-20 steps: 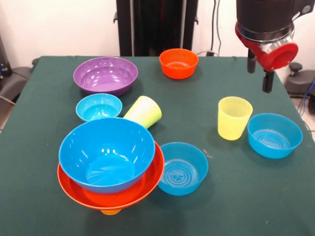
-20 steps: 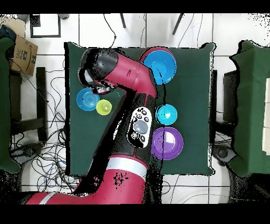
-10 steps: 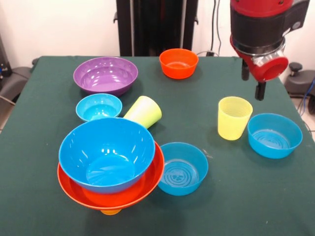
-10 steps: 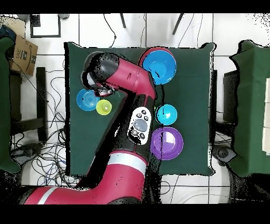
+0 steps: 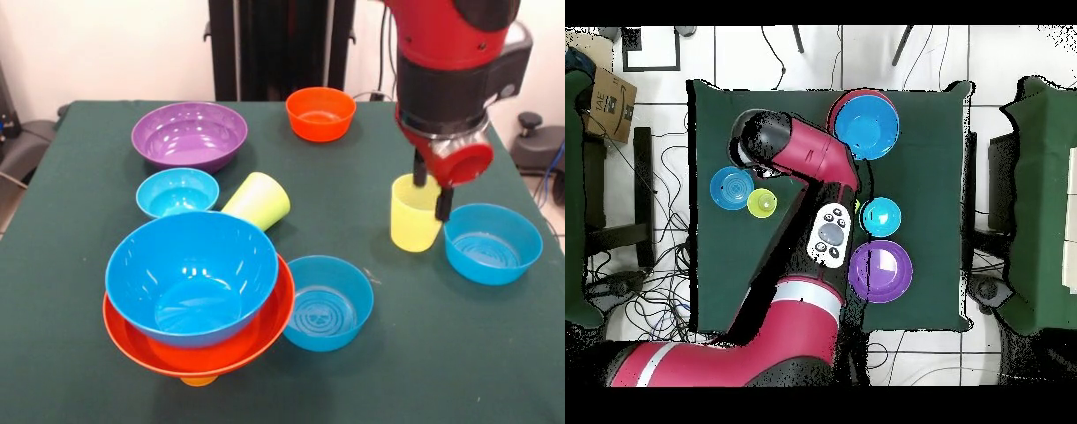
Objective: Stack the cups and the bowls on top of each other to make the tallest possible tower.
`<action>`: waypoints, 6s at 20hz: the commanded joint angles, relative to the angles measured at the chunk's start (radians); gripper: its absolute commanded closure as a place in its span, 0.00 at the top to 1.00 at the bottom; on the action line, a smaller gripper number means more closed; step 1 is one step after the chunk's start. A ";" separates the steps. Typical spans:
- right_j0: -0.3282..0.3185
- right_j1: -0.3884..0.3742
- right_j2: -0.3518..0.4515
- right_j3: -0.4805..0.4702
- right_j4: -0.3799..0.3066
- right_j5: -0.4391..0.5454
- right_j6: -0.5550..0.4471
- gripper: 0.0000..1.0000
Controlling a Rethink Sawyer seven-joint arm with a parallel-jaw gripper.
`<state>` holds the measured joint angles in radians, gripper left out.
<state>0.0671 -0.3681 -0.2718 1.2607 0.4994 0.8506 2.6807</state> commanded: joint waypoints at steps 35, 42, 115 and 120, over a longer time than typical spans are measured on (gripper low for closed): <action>0.026 -0.059 0.125 0.132 -0.002 0.146 0.069 1.00; 0.017 -0.039 0.170 0.201 0.036 0.058 0.055 1.00; 0.111 -0.044 0.014 0.050 0.017 0.127 0.197 1.00; 0.105 -0.038 0.018 0.064 0.017 0.107 0.183 1.00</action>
<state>0.1803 -0.4276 -0.3134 1.3391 0.5153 0.9047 2.6813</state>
